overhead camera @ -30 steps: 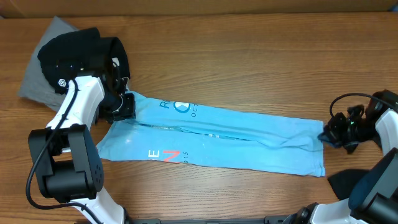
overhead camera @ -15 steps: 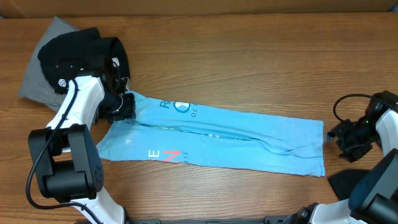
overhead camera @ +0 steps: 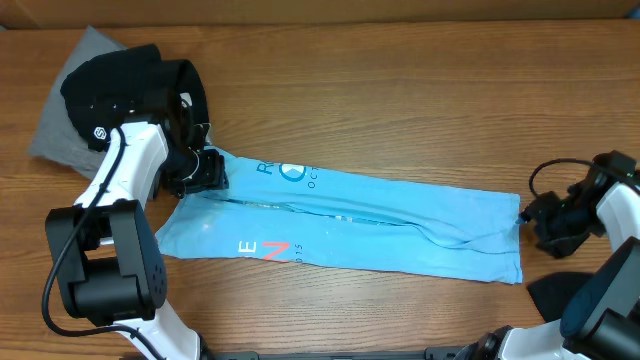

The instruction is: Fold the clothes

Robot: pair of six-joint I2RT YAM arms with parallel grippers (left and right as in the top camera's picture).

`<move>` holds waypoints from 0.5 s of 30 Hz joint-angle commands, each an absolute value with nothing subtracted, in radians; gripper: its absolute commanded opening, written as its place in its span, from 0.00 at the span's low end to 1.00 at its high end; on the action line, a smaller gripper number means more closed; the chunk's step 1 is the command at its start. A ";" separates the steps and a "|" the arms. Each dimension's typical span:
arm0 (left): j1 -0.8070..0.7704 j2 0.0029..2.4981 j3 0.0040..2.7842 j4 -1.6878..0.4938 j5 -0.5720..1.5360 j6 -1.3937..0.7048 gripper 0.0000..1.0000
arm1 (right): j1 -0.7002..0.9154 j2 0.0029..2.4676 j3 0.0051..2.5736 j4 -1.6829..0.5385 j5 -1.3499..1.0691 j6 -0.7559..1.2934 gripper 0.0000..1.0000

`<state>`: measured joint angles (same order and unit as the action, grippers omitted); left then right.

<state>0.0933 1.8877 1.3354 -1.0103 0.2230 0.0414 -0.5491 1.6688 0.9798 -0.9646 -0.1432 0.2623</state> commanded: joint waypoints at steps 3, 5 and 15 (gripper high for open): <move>0.097 1.883 1.335 -1.006 0.253 0.072 0.62 | -0.550 1.647 0.894 -0.903 -0.239 0.254 0.62; 0.097 1.883 1.335 -1.005 0.252 0.072 0.62 | -0.550 1.647 0.865 -0.888 -0.242 0.255 0.60; 0.097 1.883 1.335 -0.995 0.253 0.072 0.62 | -0.549 1.647 0.680 -0.664 -0.347 0.216 0.12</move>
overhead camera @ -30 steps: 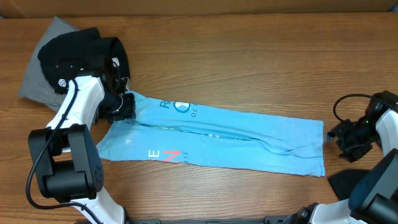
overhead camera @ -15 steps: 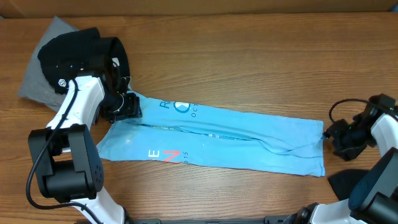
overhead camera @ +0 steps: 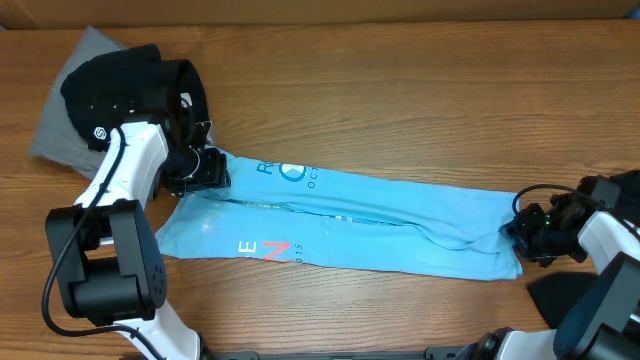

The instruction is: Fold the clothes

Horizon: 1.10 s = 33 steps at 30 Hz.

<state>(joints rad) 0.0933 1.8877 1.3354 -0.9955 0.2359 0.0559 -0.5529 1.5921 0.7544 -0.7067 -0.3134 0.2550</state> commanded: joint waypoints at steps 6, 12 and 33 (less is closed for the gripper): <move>0.097 1.883 1.335 -0.995 0.252 0.072 0.63 | -0.550 1.623 0.780 -0.775 -0.387 0.200 0.04; 0.099 1.883 1.338 -0.999 0.253 0.071 0.62 | -0.551 1.558 0.977 -0.974 -0.382 0.201 0.04; 0.104 1.883 1.942 -1.419 0.263 0.066 0.68 | -0.144 1.440 1.303 -1.216 -0.360 0.206 0.04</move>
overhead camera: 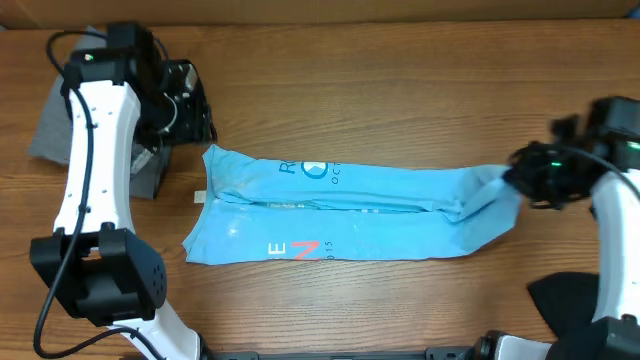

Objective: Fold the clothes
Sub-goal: 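Lift the strip's right end and fold it leftward with the right gripper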

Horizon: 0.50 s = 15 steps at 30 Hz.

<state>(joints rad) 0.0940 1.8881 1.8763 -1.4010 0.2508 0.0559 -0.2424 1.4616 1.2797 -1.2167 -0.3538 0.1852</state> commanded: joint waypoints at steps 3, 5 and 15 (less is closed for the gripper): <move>0.104 1.883 1.961 -1.428 0.263 0.064 0.70 | 0.013 1.442 1.303 -1.184 -0.360 0.266 0.04; 0.104 1.883 1.961 -1.434 0.263 0.064 0.70 | 0.098 1.446 1.303 -1.155 -0.360 0.302 0.04; 0.104 1.883 1.961 -1.440 0.262 0.064 0.72 | 0.470 1.562 1.302 -0.983 -0.315 0.471 0.04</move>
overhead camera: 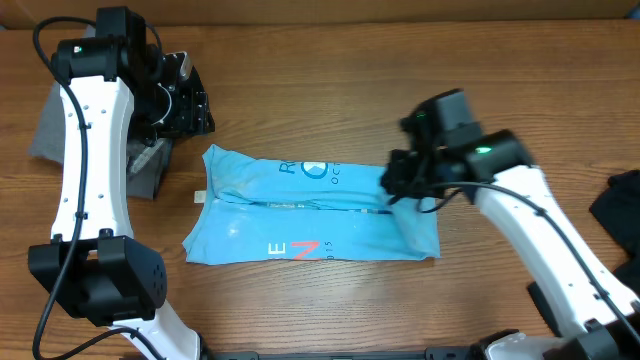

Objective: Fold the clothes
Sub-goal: 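Lift the strip's right end and fold it leftward with the right gripper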

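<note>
A light blue shirt (300, 215), folded into a long strip, lies across the middle of the wooden table (400, 80). Its right end is doubled back over itself, so the strip stops at a fold around its right edge. My right gripper (397, 186) sits low over that turned-back end, shut on the cloth. Up at the left my left gripper (188, 108) hangs clear of the shirt with nothing in it, and appears open against dark cloth.
A grey garment (45, 135) lies at the far left under the left arm, with dark clothing beside the left gripper. Another black item (622, 205) shows at the right edge. A cardboard wall runs along the back.
My right gripper has gone from the far right of the table to the middle with the shirt's right end, so the strip is now about a third shorter. The left arm shifted only slightly.
First my left gripper was down on the shirt's left end and the right gripper stood off the right end. Then the right one reached that end. Later the left had let go and risen, the right held the end lifted. Now that end is folded over the middle.
</note>
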Robot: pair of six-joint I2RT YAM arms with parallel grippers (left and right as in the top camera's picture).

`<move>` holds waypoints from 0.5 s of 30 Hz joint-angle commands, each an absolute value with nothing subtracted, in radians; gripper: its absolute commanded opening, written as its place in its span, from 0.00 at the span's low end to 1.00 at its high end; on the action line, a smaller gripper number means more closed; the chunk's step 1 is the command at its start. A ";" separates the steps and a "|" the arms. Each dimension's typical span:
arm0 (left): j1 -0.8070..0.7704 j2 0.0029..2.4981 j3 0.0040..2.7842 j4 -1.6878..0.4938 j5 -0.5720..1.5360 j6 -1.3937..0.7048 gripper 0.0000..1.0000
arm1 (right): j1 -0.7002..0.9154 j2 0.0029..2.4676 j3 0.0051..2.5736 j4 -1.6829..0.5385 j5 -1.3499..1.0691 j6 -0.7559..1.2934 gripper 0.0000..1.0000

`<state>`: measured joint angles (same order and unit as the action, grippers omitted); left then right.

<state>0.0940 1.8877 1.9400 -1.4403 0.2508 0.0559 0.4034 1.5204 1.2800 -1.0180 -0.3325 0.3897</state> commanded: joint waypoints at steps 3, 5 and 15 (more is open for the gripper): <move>0.104 1.883 1.961 -1.440 0.262 0.064 0.72 | 0.542 1.601 1.302 -0.903 -0.308 0.512 0.04; 0.104 1.883 1.961 -1.440 0.263 0.064 0.72 | 0.581 1.627 1.302 -0.836 -0.295 0.543 0.04; 0.104 1.883 1.961 -1.441 0.263 0.064 0.72 | 0.670 1.771 1.302 -0.680 -0.266 0.553 0.45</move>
